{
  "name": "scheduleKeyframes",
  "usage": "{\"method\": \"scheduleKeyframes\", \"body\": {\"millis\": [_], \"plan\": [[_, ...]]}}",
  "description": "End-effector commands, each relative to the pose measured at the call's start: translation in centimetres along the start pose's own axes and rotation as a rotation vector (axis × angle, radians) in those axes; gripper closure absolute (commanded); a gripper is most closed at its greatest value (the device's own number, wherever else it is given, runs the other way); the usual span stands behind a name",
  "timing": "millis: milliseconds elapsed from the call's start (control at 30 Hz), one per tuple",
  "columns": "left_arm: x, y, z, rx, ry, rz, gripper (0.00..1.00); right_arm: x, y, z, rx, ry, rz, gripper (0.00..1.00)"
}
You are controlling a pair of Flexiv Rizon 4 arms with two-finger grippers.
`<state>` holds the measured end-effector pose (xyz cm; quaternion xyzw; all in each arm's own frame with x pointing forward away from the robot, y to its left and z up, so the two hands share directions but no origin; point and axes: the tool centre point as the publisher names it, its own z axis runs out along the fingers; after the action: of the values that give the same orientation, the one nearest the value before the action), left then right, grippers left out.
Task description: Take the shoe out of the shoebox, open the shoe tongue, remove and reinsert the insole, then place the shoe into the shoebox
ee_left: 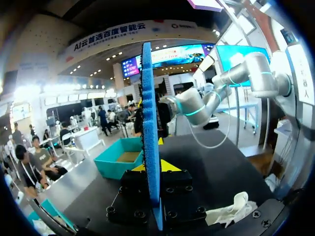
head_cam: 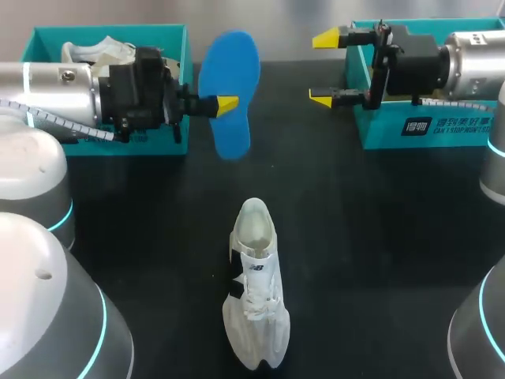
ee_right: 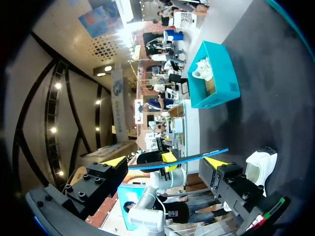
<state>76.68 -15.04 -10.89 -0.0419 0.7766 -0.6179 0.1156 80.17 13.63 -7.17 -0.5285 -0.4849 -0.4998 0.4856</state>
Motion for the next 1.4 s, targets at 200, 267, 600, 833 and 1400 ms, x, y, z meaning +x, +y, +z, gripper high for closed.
{"method": "scheduleKeyframes", "body": {"millis": [200, 267, 600, 833, 1400], "plan": [[1.7, 0.1, 0.9, -0.065, 0.218, -0.419, 1.0, 0.1, 0.0, 0.1, -0.001, -0.005, 0.002, 0.0], [1.5, 0.1, 0.8, -0.063, 0.251, -0.496, 1.0, 0.1, 0.0, 0.1, -0.001, -0.005, 0.002, 0.0], [1.1, 0.7, 1.3, 0.003, 0.409, -0.857, 1.0, 0.1, 0.0, 0.1, -0.001, -0.005, 0.002, 0.0], [1.0, 0.2, 1.5, -0.002, 0.383, -0.933, 1.0, 0.1, 0.0, 0.1, -0.001, -0.005, 0.002, 0.0], [0.3, 2.0, 2.3, 0.008, 0.395, -1.119, 1.0, 0.1, 0.0, 0.1, -0.001, -0.005, 0.002, 0.0]]}}
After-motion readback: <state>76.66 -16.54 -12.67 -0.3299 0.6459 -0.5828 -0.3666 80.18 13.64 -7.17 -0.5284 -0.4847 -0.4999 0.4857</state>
